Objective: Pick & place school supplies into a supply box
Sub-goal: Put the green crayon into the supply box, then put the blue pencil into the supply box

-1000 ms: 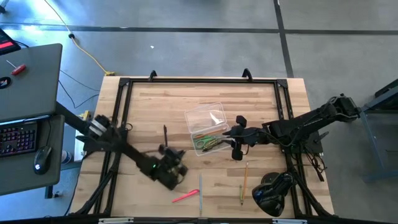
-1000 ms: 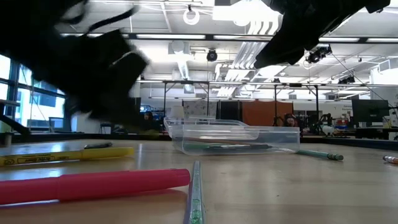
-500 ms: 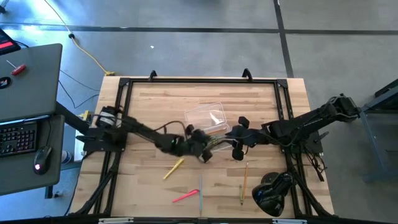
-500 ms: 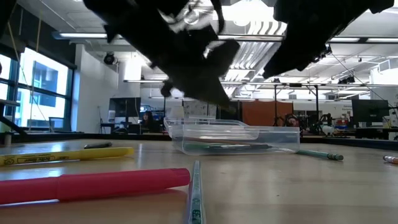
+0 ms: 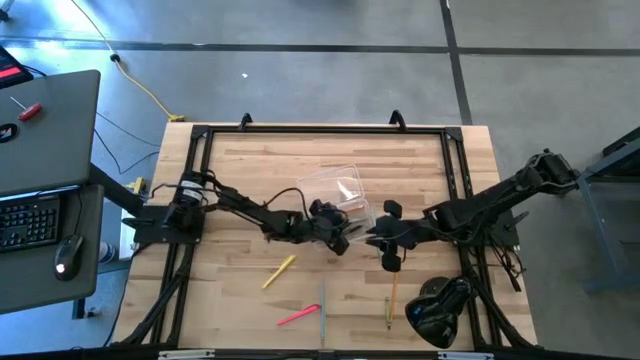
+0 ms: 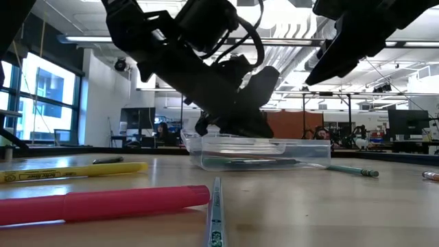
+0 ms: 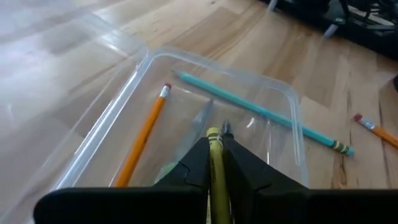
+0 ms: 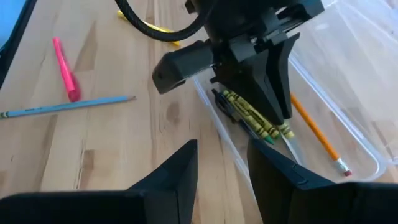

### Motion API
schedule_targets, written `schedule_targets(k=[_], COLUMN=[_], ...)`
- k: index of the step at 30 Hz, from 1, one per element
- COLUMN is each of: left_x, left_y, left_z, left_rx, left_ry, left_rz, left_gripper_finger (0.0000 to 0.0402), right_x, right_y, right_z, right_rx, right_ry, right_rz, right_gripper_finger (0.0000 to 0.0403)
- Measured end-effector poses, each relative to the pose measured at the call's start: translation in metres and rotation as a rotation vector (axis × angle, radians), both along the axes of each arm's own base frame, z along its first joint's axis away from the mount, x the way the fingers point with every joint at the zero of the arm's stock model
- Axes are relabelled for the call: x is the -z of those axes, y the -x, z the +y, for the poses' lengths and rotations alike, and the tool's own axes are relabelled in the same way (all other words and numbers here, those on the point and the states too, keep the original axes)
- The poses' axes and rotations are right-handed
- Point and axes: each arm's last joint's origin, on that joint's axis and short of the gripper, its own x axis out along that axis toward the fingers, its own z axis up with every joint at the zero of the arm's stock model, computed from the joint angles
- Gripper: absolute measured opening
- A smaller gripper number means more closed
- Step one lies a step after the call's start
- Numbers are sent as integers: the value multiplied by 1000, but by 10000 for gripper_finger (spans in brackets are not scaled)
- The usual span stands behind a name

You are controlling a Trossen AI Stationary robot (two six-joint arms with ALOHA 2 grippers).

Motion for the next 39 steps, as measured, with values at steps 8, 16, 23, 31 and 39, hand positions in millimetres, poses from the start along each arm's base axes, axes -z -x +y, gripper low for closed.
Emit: schedule_targets(k=[8, 16, 23, 31, 39], left_x=[-1, -1, -16, -42, -39], left_y=[-1, -1, 2, 3, 5], left_z=[0, 0, 1, 2, 2], left_rx=[10, 25, 11, 23, 35], left_ry=[-17, -57, -97, -145, -159], left_rz=[-8, 7, -7, -55, -6], left_gripper_finger=[80, 122, 124, 111, 112], right_x=[-2, -4, 8, 42, 71], right_y=[-2, -4, 6, 7, -3], right_z=[-3, -1, -6, 0, 8], right_rx=[-23, -22, 200, 370, 414], right_ry=[124, 34, -2, -16, -123], right_rz=[-25, -51, 59, 235, 332], right_gripper_finger=[119, 119, 119, 119, 119])
